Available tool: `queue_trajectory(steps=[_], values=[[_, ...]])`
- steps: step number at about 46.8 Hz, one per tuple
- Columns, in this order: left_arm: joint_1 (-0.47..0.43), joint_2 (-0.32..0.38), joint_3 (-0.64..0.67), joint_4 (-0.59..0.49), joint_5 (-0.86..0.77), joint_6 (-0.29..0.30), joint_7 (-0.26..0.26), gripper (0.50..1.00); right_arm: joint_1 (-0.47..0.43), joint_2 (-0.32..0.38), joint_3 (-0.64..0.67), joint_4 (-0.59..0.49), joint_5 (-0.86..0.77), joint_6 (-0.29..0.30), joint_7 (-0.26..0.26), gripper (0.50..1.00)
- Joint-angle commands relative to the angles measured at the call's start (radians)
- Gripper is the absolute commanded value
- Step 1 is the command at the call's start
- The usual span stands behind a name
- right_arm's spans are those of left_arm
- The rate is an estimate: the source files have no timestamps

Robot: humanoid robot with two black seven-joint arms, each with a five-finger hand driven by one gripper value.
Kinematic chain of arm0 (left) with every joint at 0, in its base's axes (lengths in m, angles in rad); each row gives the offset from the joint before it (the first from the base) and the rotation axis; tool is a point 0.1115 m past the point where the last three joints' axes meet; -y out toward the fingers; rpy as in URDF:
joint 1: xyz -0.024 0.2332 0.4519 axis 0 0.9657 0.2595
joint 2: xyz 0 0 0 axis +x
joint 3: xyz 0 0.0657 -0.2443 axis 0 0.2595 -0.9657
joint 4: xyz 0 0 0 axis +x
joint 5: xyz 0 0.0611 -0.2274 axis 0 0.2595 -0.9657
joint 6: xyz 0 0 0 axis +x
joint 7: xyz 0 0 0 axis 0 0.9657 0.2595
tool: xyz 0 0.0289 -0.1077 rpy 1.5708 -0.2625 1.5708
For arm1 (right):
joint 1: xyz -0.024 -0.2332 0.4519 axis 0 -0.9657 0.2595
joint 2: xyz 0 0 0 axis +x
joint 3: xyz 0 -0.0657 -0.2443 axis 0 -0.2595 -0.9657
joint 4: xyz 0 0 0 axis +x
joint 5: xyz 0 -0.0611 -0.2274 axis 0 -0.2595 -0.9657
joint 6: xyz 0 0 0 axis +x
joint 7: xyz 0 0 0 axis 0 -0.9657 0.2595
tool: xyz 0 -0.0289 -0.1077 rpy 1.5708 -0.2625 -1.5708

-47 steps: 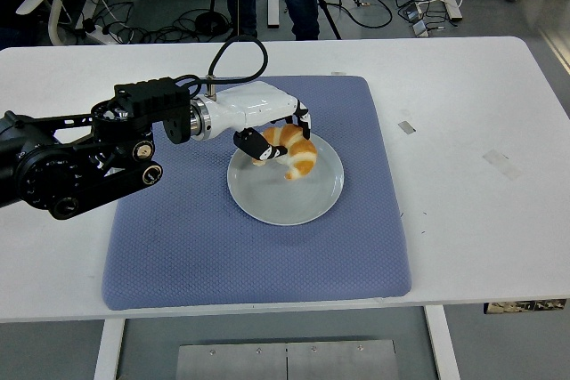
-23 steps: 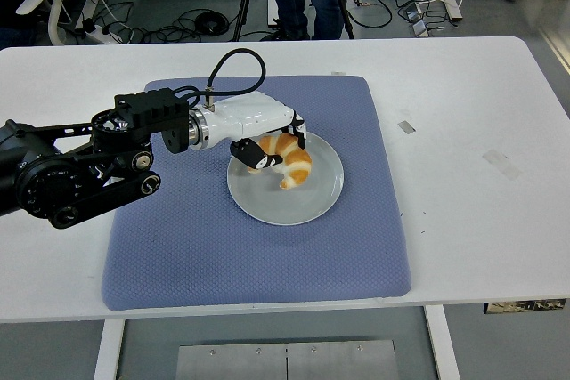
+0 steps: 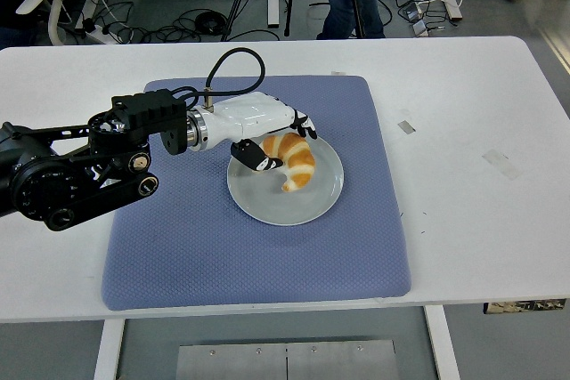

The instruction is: Place the bread on the plate

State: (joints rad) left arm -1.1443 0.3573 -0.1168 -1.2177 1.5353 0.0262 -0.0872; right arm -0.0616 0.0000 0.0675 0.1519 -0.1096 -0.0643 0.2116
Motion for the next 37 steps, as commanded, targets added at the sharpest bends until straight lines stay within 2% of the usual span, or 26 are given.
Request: queue_trajectory(steps=[1,12,20,25,37], values=[[0.0,0.002,0.0,-0.006,-0.001,0.0,0.0,0.828,-0.001,0.0,0.002,0.0,-0.001,0.0,0.0,1.0],[0.0,0.015,-0.017,-0.017,-0.041,0.003,0.0,0.842,0.0,0.0,0.0,0.0,-0.001,0.0,0.0,1.0],[-0.018,0.084,-0.115,-0.017,-0.244,0.02,0.0,0.839,0.0,0.0,0.0,0.0,-0.001,0.0,0.0,1.0],[-0.043,0.14,-0.124,-0.017,-0.284,0.024,-0.003,0.837,-0.001,0.0,0.0,0.0,0.001,0.0,0.0,1.0],[-0.029,0.198,-0.239,-0.014,-0.414,0.026,-0.026,0.836,0.0,0.0,0.0,0.0,0.001,0.0,-0.001,1.0]])
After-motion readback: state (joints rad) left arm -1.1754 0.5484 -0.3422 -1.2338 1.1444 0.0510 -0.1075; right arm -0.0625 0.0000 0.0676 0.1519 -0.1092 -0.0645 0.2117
